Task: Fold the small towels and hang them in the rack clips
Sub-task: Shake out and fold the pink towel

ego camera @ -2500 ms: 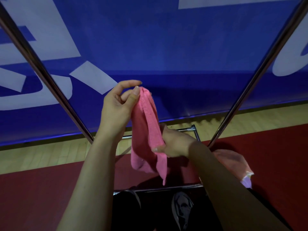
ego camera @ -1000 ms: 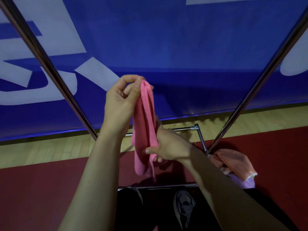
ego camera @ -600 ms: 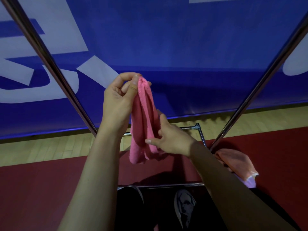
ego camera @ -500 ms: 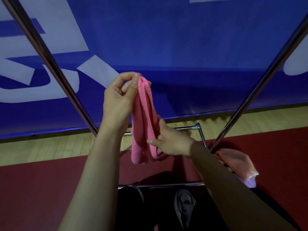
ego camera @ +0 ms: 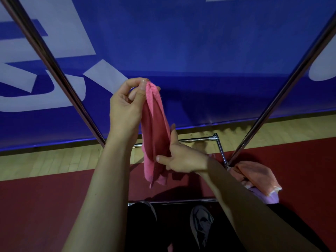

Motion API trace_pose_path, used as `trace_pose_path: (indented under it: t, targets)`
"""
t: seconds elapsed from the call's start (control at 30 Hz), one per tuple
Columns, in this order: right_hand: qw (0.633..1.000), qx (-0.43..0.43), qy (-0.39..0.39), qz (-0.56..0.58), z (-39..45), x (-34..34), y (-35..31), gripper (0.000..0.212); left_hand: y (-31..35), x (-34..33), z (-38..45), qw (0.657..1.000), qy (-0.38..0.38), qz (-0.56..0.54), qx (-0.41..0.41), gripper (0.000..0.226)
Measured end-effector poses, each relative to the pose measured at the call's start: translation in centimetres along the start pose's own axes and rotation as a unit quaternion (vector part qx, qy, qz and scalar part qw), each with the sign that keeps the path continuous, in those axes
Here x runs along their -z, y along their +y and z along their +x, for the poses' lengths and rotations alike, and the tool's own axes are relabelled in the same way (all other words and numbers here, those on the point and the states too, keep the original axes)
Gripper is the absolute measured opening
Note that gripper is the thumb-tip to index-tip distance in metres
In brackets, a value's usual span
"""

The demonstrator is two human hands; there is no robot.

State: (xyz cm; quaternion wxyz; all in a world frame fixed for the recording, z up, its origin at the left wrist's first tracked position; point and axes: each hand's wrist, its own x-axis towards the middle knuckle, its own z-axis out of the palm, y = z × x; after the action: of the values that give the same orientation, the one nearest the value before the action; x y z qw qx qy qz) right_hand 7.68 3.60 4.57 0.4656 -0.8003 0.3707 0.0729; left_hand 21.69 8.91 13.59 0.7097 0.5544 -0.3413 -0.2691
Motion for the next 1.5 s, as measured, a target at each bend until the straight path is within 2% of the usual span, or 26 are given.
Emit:
trace_pose_path:
  t: [0.13,0.23,0.27,0.37,0.5,0.63,0.83,0.9,1.13,1.3,1.4,1.5]
  targets:
    - [1.000,-0.010,0.010,-0.022,-0.4,0.0,-0.2,0.115,-0.5,0.3,0.4,0.998,0.059,0.034,-0.001,0.013]
    - [0.999,-0.022,0.022,-0.030,-0.8,0.1,-0.5,0.108,-0.6,0.4,0.4,0.996,0.065,0.057,-0.011,0.010]
    - [0.998,-0.022,0.044,-0.038,-0.9,0.2,-0.5,0.102,-0.5,0.3,0.3,0.996,0.058,0.064,-0.016,0.010]
    - [0.986,-0.019,0.141,-0.089,-0.3,0.4,0.3,0.064,-0.4,-0.1,0.2,0.996,0.042,0.071,-0.030,0.011]
    - [0.972,-0.040,0.198,-0.119,0.1,0.6,1.0,0.040,-0.4,-0.4,0.1,0.997,0.032,0.061,-0.034,0.013]
    - [0.961,-0.038,0.234,-0.146,-0.1,0.5,1.1,0.038,-0.3,-0.4,0.0,0.998,0.025,0.039,-0.031,0.014]
    - [0.944,-0.020,0.275,-0.181,-0.1,-0.1,0.8,0.022,-0.4,-0.1,0.2,1.000,0.016,0.004,-0.005,0.008]
    - [0.943,-0.016,0.283,-0.175,0.0,0.2,0.9,0.023,-0.4,0.0,0.2,1.000,0.026,0.004,-0.008,0.010]
    - [0.976,0.029,0.158,-0.149,1.0,0.4,1.2,0.026,-0.8,0.7,0.9,0.994,0.105,-0.032,0.022,0.032]
    - [0.997,0.017,0.038,-0.070,1.1,-0.8,1.4,0.019,-0.6,0.2,0.8,0.992,0.114,-0.043,0.024,0.033]
    - [0.999,0.008,0.015,-0.050,0.8,-0.9,1.1,0.014,-0.5,0.0,0.7,0.991,0.111,-0.066,0.035,0.031]
    - [0.995,-0.011,0.005,-0.097,1.2,-1.1,1.7,0.018,-0.2,0.1,0.8,0.980,0.116,-0.147,0.070,0.031]
